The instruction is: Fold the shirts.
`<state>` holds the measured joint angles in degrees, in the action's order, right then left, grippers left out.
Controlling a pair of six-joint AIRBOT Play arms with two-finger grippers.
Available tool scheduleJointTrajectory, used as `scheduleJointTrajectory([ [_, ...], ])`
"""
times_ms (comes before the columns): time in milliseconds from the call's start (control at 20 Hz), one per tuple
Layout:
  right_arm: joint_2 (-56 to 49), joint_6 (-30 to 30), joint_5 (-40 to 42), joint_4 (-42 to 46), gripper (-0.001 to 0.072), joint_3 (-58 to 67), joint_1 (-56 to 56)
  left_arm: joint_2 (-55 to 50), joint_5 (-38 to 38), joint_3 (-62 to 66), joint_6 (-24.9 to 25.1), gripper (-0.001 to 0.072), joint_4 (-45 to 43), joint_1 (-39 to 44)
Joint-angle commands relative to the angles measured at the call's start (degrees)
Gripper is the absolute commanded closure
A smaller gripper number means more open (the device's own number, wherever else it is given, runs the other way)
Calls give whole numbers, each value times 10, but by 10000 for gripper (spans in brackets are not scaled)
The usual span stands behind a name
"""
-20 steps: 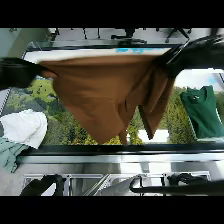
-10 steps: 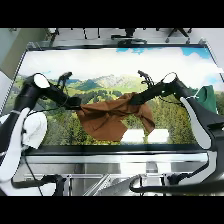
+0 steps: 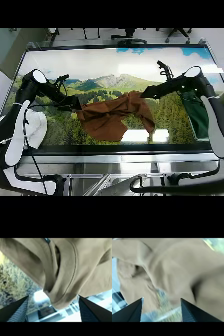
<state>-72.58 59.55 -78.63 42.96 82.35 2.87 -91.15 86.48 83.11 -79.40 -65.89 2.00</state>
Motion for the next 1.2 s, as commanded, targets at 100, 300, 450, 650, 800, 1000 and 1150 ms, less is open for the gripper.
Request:
scheduleJointTrajectory([
  [100, 91, 24, -2, 33, 187, -175, 31, 70, -86, -155, 12, 33, 2, 20],
  [300, 102, 17, 61, 30, 181, -285, 26, 86, -164, -225, 14, 33, 1, 68],
  [450, 94, 18, 87, 29, 181, -295, 28, 76, -160, -231, 14, 33, -5, 81],
  [650, 92, -6, 156, -14, 181, -295, 27, 75, -172, -231, 14, 33, -3, 58],
  [800, 77, -84, 195, -130, 182, -293, 23, 69, -182, -231, 14, 33, 1, 62],
  [1000, 22, -116, 219, -178, 193, -275, -16, 23, -193, -231, 14, 33, 1, 100],
  [1150, -24, -116, 233, -177, 283, -229, -41, 4, -223, -230, 14, 229, 0, 123],
])
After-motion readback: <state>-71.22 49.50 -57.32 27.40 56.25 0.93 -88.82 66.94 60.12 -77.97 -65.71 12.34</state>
